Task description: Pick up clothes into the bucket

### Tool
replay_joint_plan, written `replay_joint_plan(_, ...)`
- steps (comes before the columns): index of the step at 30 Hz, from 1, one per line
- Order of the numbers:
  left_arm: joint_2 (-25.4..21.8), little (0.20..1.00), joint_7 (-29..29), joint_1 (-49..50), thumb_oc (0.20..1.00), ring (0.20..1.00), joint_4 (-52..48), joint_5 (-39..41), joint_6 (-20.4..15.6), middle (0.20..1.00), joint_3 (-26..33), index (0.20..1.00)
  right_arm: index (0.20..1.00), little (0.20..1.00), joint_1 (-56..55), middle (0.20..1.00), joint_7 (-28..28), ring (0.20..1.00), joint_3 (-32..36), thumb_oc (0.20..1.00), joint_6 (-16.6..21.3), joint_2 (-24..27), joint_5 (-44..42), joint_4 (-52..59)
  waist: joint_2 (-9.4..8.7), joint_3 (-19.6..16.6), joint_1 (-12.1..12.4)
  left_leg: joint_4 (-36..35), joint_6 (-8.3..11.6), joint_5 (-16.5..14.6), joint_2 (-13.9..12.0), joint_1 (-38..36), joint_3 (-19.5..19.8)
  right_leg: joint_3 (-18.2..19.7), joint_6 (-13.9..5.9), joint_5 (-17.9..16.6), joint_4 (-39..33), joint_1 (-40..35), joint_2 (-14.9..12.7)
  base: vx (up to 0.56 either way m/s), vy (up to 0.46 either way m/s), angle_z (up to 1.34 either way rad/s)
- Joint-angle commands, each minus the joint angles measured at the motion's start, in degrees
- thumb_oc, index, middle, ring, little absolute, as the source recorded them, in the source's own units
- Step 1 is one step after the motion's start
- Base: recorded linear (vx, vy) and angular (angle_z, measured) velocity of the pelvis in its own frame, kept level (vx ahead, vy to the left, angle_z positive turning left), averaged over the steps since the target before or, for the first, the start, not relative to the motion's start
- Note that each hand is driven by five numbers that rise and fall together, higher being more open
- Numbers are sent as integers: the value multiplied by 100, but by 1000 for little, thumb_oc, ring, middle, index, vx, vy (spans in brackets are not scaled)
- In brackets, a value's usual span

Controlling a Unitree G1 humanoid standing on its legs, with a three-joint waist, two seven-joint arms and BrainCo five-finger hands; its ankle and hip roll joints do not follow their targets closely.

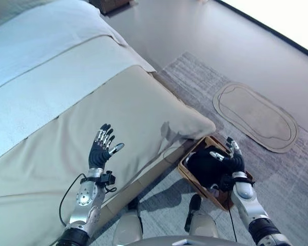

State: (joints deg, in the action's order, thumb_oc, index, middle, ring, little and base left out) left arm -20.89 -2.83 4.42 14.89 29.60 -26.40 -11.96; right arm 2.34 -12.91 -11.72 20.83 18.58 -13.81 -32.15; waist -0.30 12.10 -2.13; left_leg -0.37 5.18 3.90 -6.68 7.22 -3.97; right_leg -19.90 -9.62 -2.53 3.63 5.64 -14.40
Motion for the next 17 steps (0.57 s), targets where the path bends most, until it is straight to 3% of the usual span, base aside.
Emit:
replay_joint_plan(1,25,1000,135,-19,1000,1000,-45,-495,-73,1000,90,1000,1000,1000,-9,1000,261,1000,-30,1000,66,-153,11,313,-166,-147,22,-280,84,189,-58,-143,-53,220,-190,-360,-116,12,29,55,34,3)
replay_joint_plan(8,185,1000,12,235,1000,1000,187,-784,43,1000,83,1000,1000,1000,-366,1000,407,1000,-195,1000,-11,-580,-457,172,-201,-562,52,-448,122,103,-82,-493,-224,187,-216,-485,-606,-370,122,30,40,-2)
replay_joint_plan(17,277,1000,31,227,1000,1000,371,-943,79,1000,125,1000,1000,1000,-485,1000,533,1000,-461,1000,-135,-381,53,217,-248,-763,90,-443,60,-22,-4,-803,-304,249,-232,-515,-727,-677,78,29,39,-4)
